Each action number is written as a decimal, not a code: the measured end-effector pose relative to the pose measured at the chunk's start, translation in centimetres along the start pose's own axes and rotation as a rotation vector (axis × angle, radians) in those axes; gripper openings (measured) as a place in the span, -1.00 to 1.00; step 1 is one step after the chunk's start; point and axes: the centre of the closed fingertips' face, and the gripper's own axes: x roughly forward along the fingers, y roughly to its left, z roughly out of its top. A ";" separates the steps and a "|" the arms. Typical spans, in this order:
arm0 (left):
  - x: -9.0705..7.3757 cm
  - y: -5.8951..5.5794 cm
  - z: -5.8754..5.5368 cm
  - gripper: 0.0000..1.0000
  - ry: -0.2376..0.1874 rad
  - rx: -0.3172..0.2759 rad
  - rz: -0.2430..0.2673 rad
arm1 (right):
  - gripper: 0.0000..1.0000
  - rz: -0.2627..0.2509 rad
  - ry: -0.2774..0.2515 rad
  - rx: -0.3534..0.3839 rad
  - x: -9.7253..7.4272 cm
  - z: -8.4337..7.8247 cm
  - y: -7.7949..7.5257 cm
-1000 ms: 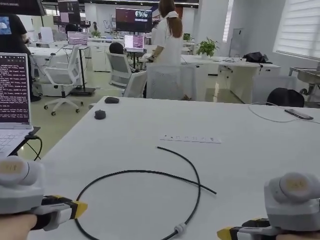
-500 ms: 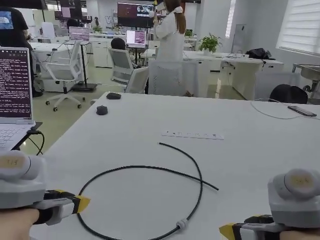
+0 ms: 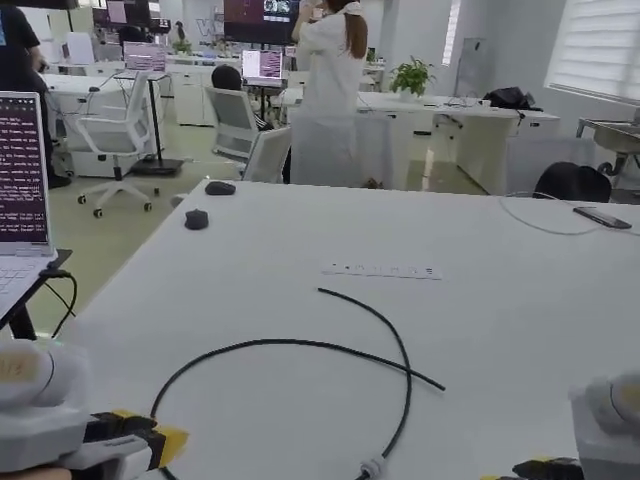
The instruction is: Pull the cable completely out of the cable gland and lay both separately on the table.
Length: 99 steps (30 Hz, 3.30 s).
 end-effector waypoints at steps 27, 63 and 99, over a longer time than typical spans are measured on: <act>0.8 -1.8 -0.1 -0.52 0.020 0.078 -0.135 | -0.15 -0.029 0.021 0.072 0.0 -0.5 -0.6; 11.6 -14.9 4.3 -0.29 0.212 0.428 -0.402 | -0.19 0.071 0.061 0.030 0.3 -1.1 0.7; 17.2 -16.4 -1.6 -0.68 0.429 0.564 -0.458 | -0.23 0.071 0.071 0.022 0.2 -1.2 0.7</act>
